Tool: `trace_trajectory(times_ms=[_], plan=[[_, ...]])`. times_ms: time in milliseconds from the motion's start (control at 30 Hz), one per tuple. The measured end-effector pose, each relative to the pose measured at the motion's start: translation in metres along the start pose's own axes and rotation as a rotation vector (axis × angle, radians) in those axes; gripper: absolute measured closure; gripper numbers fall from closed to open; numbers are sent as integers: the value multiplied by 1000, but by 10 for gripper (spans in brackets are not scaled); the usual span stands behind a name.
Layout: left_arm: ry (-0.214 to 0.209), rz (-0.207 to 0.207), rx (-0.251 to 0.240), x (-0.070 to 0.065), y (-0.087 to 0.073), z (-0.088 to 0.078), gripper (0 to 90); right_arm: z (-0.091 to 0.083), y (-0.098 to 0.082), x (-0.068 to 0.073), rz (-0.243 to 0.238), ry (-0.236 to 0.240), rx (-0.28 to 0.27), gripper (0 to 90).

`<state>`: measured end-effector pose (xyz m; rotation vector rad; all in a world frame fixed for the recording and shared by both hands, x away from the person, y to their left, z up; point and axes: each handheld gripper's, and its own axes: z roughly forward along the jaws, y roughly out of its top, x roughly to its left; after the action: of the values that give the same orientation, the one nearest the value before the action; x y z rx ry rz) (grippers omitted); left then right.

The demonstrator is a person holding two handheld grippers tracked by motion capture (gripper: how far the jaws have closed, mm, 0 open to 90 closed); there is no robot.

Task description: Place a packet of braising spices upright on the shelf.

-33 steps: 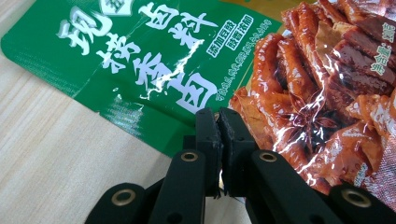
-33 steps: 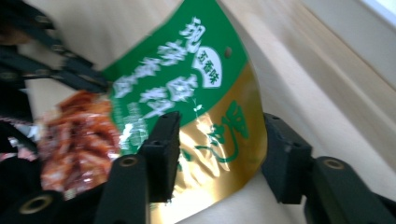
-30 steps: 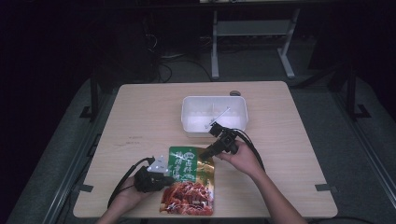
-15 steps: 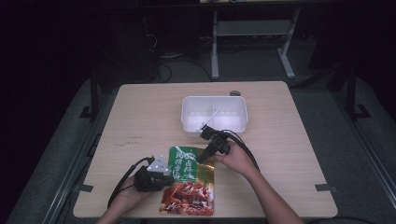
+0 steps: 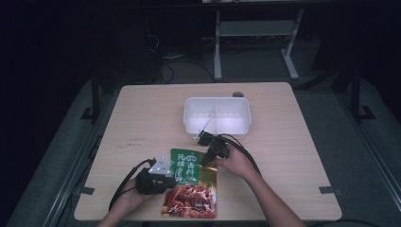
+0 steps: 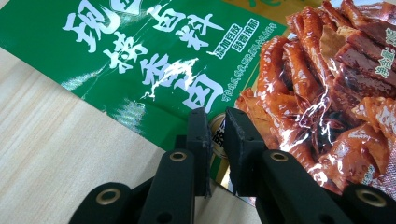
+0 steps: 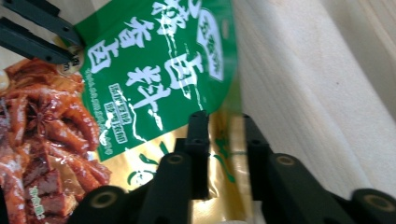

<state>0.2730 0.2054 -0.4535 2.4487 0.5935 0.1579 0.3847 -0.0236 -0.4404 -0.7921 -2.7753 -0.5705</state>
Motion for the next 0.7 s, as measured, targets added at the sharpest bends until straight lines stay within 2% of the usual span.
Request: trace_trajectory(times_ms=[67,200,367,700], plan=[[6,3,-1,0,0,0,788,0,0,-2,9,-2,2,850],[4,4,2,0,0,-3,735,-1,0,-5,33,13,3,886],[18,6,-6,0,0,-8,706,-6,-2,-6,39,40,-17,892],[62,-29,-55,7,-5,-23,665,-18,-5,-4,39,58,-50,894]])
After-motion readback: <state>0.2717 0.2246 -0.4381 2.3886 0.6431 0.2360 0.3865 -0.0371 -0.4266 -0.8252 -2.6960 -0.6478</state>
